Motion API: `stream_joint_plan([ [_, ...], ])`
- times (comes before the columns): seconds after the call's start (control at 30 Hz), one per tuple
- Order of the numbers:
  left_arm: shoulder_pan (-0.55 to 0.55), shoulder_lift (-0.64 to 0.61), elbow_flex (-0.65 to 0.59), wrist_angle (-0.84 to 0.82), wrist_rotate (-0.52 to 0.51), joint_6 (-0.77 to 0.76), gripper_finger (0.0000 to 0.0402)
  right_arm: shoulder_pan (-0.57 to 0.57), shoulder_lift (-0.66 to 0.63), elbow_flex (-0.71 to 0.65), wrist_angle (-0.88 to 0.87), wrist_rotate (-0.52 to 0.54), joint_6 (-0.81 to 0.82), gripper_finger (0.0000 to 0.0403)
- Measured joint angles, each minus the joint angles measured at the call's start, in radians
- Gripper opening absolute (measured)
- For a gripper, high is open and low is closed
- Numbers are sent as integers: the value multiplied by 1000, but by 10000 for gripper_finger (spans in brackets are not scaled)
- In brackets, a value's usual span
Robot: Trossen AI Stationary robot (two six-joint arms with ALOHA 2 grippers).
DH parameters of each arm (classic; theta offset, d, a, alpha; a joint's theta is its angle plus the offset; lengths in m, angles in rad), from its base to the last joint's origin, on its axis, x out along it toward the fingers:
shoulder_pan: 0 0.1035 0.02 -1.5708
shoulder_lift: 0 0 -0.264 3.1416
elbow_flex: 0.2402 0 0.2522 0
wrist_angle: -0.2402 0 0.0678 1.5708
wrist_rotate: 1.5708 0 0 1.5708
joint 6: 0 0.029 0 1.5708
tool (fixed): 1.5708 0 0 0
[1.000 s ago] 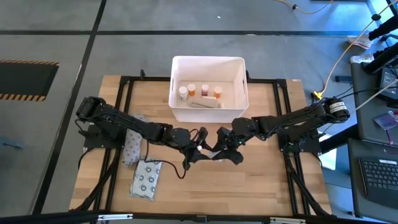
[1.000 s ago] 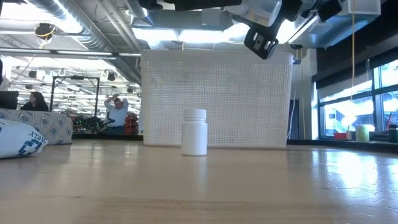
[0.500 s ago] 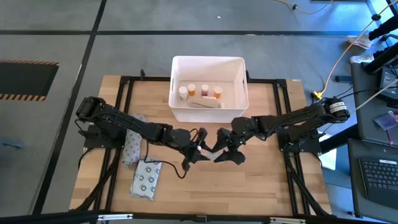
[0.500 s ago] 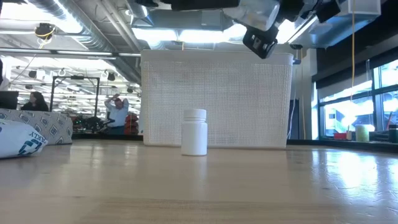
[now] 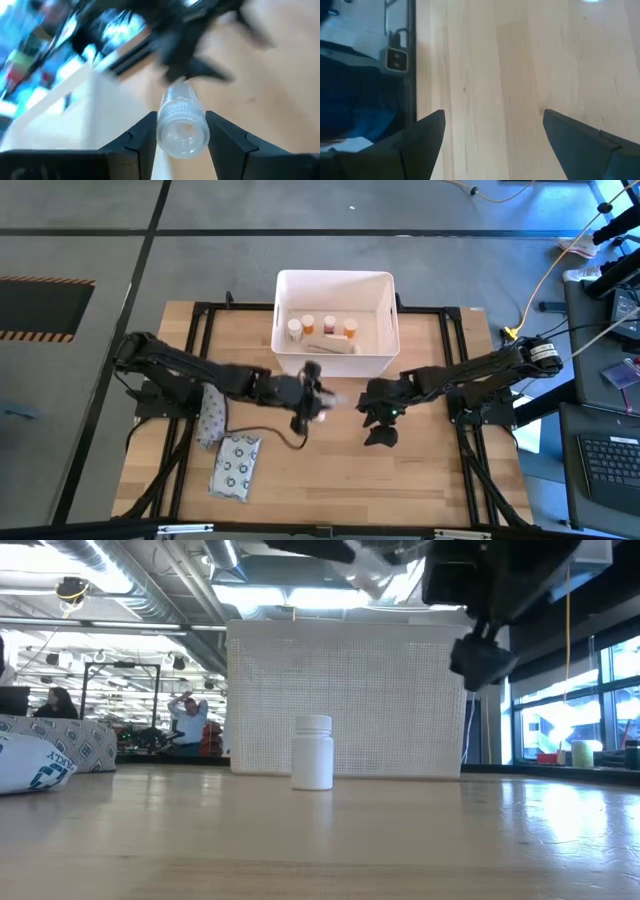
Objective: Pick & place medical supplies in basket/bin
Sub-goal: Put the transparent pill bottle into the white bin
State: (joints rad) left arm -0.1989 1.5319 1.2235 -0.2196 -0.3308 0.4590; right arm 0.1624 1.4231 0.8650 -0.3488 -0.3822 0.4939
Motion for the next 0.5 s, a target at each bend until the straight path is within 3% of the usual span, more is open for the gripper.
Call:
stream_joint_plan([
  [0.07, 39, 0, 86, -127, -18, -37, 144, 15, -7, 0, -7, 19, -2, 337],
  [0.23, 171, 0, 285, -356, 72, -96, 144, 56, -34, 0, -13, 70, 1, 337],
  [0.5, 484, 29, 450, -524, 257, -269, 144, 166, -53, -7, -48, 176, 56, 337],
])
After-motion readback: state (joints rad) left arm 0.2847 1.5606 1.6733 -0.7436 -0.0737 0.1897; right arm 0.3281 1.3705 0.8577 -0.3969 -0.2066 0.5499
